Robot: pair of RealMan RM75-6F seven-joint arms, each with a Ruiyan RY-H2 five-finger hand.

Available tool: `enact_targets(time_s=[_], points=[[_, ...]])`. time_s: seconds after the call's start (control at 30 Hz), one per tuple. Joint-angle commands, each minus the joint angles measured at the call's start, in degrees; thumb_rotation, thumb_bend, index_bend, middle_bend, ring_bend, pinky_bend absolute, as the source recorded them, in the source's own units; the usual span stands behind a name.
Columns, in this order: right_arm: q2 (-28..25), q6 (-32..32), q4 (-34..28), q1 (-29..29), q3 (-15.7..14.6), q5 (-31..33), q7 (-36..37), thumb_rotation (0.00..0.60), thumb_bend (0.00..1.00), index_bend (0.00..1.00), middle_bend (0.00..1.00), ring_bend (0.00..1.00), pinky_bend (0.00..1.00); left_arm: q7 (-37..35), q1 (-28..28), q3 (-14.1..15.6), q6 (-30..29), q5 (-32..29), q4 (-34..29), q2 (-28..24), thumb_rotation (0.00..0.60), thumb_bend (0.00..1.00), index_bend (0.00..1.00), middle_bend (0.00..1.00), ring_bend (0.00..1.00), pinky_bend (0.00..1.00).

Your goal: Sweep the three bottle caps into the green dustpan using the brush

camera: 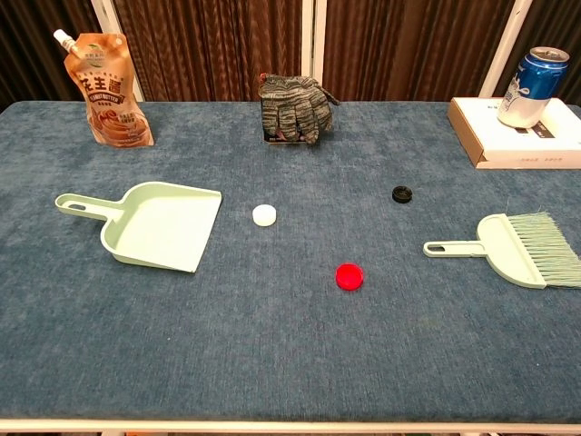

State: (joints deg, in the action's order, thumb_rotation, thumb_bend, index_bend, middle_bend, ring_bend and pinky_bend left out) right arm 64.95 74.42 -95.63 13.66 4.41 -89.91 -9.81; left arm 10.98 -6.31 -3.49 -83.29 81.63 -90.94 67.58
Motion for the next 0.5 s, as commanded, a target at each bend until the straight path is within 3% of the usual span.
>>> enact_targets(time_s=[0.03, 0.3, 0.5], points=[[2.50, -4.76, 0.54, 4.18, 0.36, -1.42, -7.83, 0.600, 0.17, 0.24, 0.36, 0.11, 0.22, -0.38, -0.03, 0.09, 0.05, 0.20, 0.21, -0.04, 0.600, 0.14, 0.20, 0.19, 0.11, 0.12], [10.57, -16.70, 4.79, 11.98, 0.77, 2.15, -19.13, 0.600, 0.17, 0.32, 0.39, 0.13, 0.24, -2.05, 0.13, 0.37, -0.24, 0.85, 1.28, 0.29, 0.600, 0.14, 0.20, 0.19, 0.11, 0.12], [17.87, -18.27, 11.35, 13.70, 0.13, 4.48, -25.02, 0.600, 0.16, 0.36, 0.39, 0.15, 0.24, -3.68, 0.47, 0.80, -0.12, 0.94, 1.87, 0.51, 0.600, 0.14, 0.20, 0.19, 0.11, 0.12]])
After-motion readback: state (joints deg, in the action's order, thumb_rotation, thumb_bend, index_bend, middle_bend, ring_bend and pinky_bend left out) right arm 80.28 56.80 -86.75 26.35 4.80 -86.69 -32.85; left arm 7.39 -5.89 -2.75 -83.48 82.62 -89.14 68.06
